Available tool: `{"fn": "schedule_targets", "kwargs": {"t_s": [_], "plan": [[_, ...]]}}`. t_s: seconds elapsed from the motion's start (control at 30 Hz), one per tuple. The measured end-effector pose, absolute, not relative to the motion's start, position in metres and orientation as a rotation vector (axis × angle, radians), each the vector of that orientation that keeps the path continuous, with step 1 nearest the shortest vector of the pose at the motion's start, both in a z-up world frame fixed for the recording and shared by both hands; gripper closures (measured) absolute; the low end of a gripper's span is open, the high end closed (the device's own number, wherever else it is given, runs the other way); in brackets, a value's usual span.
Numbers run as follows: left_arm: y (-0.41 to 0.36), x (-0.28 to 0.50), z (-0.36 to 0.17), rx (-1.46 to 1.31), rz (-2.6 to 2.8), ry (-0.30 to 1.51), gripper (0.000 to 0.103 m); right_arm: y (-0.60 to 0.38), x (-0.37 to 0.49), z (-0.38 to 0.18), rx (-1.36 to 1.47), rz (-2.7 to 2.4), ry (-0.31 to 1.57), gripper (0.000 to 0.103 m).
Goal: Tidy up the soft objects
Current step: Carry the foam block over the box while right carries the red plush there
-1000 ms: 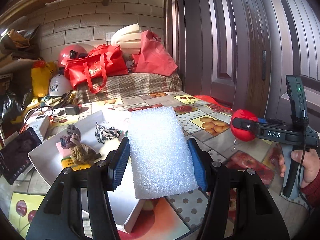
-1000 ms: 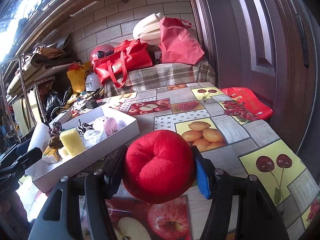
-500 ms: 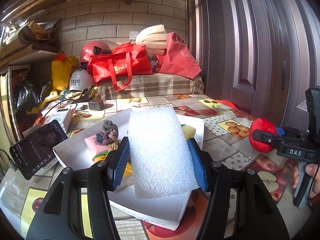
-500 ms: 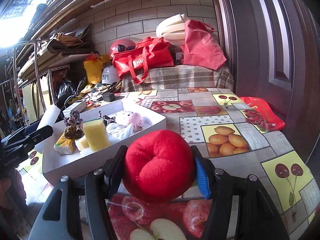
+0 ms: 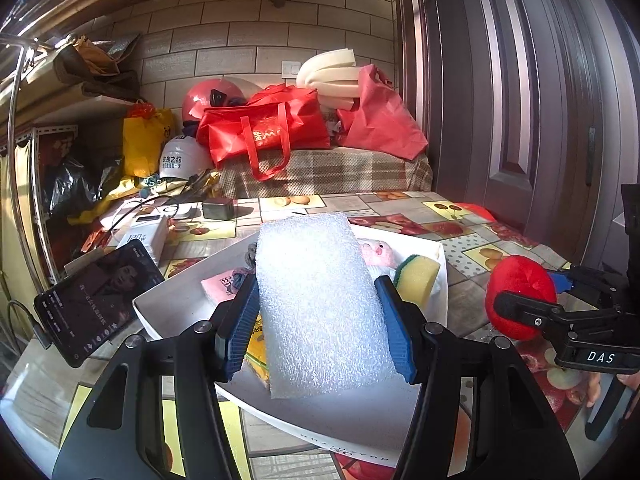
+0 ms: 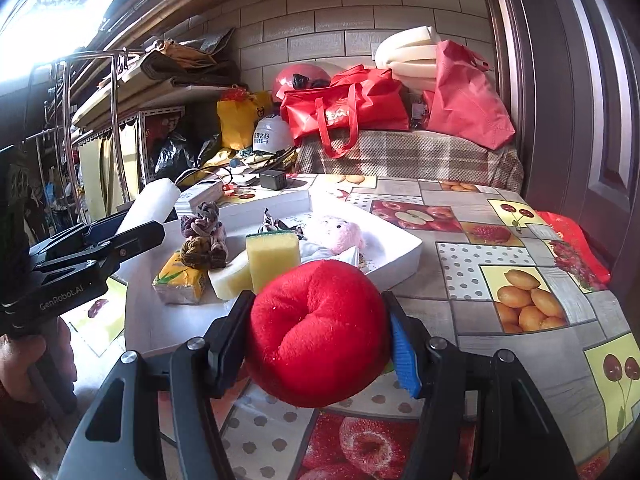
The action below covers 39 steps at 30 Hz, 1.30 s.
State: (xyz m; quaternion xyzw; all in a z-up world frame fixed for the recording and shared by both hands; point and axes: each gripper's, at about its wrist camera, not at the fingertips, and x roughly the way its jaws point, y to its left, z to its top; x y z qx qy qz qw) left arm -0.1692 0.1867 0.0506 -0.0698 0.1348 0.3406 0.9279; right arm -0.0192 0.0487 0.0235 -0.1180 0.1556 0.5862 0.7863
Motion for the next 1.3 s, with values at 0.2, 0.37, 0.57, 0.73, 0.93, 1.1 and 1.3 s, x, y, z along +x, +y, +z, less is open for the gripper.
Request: {"fn": "schedule_targets", "kwargs": {"t_s": [0.2, 0.37, 0.57, 0.73, 0.93, 1.1, 1.3], "plan": [[0.199, -0.168, 0.05, -0.157, 0.712, 0.281, 0.045, 0.059, -0.025, 0.024, -0.255, 1.278, 0.339, 0.041], [0.21, -0.168, 0.049, -0.186, 0.719, 0.287, 0.045, 0.069, -0.026, 0.024, -0.246, 1.291, 0.346, 0.041], [0.216, -0.165, 0.049, -0.197, 0.729, 0.29, 0.045, 0.079, -0.025, 0.024, -0.217, 1.305, 0.363, 0.041], [0.223, -0.16, 0.049, -0.204, 0.725, 0.304, 0.045, 0.093, -0.026, 0.024, -0.223, 1.324, 0.378, 0.041], [0.239, -0.151, 0.049, -0.2, 0.741, 0.32, 0.045, 0.12, -0.029, 0.025, -0.253, 1.343, 0.378, 0.041], [0.258, -0.141, 0.048, -0.21, 0.767, 0.332, 0.045, 0.14, -0.021, 0.025, -0.244, 1.339, 0.398, 0.041], [0.28, -0.141, 0.047, -0.274, 0.792, 0.328, 0.045, 0.158, -0.011, 0.026, -0.223, 1.309, 0.404, 0.041]]}}
